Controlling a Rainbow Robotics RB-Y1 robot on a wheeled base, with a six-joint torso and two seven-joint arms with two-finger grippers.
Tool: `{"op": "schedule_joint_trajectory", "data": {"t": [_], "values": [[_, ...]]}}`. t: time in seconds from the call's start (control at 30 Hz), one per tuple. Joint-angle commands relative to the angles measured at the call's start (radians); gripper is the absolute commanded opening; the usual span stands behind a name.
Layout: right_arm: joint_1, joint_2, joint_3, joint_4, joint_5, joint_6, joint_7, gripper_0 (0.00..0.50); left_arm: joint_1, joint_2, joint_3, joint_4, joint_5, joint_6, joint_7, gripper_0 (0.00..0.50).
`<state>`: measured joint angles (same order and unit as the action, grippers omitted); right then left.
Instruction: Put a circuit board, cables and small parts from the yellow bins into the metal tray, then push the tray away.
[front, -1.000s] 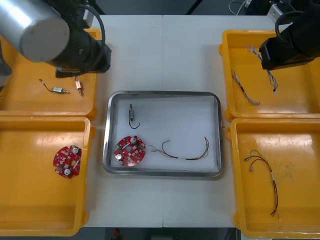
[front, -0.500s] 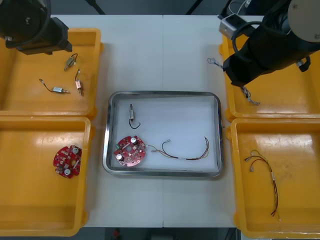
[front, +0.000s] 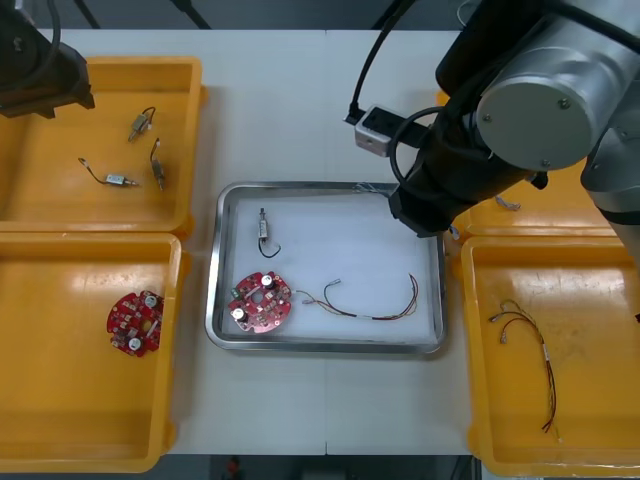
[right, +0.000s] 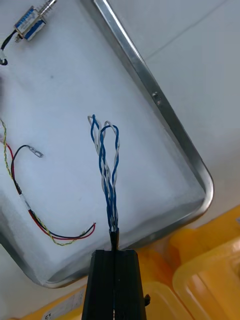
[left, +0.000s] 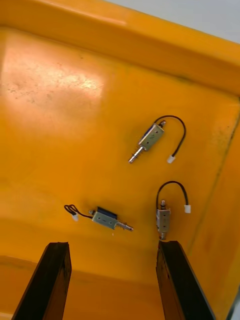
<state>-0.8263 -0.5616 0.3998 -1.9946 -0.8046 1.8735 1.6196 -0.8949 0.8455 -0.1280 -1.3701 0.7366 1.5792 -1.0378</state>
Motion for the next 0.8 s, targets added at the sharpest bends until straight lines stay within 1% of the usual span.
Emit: {"op": "schedule_joint_trajectory", "data": {"t": [0.03, 0.13, 0.27, 0.37, 0.43, 0.53, 0.7, 0.8], "values": [[-0.001, -0.015, 0.068, -0.007, 0.033, -0.053, 0.138, 0.000, -0.052, 0.049, 0.005, 0.046, -0.025, -0.011, 0.216, 0.500], [-0.001, 0.006, 0.083, 0.034, 0.036, -0.088, 0.210, 0.000, -0.052, 0.046, 0.005, 0.083, -0.026, -0.011, 0.289, 0.500], [-0.001, 0.019, 0.123, 0.085, 0.053, -0.152, 0.310, 0.000, -0.052, 0.040, -0.010, 0.126, -0.022, -0.027, 0.384, 0.500], [-0.001, 0.019, 0.157, 0.115, 0.065, -0.205, 0.345, 0.000, -0.052, 0.038, -0.044, 0.128, -0.029, -0.034, 0.455, 0.500], [0.001, 0.020, 0.180, 0.161, 0.070, -0.257, 0.381, 0.000, -0.049, 0.038, -0.082, 0.129, -0.028, -0.051, 0.527, 0.500], [-0.001, 0.031, 0.194, 0.217, 0.071, -0.306, 0.433, 0.000, -0.032, 0.024, -0.091, 0.128, -0.016, -0.082, 0.607, 0.500], [-0.002, 0.054, 0.225, 0.295, 0.105, -0.373, 0.507, 0.000, -0.002, 0.003, -0.107, 0.129, -0.017, -0.139, 0.660, 0.500], [-0.010, 0.065, 0.243, 0.339, 0.108, -0.407, 0.522, 0.000, 0.001, -0.006, -0.127, 0.131, -0.026, -0.140, 0.668, 0.500]]}}
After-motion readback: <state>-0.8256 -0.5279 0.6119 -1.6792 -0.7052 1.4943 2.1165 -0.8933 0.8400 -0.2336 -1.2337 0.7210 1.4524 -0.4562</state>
